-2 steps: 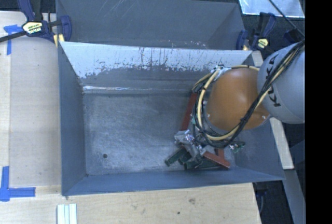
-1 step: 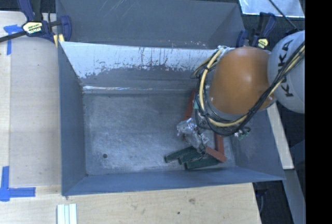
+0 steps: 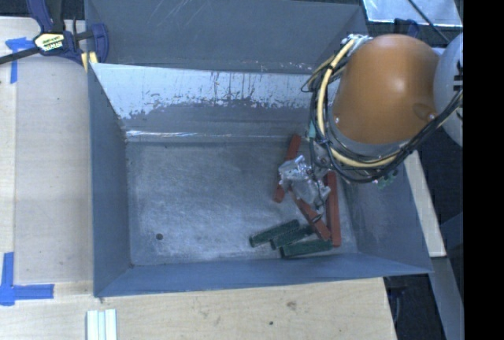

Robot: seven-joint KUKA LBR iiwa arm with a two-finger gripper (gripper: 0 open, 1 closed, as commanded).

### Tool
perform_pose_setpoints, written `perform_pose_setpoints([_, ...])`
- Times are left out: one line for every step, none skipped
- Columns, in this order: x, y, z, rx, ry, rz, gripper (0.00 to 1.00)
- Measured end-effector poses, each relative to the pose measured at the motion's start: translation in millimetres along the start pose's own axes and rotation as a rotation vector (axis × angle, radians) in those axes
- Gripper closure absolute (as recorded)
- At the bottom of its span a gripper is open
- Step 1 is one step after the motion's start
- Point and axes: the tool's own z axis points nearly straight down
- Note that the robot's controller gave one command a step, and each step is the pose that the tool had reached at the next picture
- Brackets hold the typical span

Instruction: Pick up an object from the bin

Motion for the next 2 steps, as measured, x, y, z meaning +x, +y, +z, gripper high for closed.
perform_pose_setpoints([36.0, -0.2, 91.6, -0.003, 0.005, 0.045, 0.00])
perform_pose_setpoints([34.0, -1.3, 87.3, 0.002, -0.002, 0.044, 0.00])
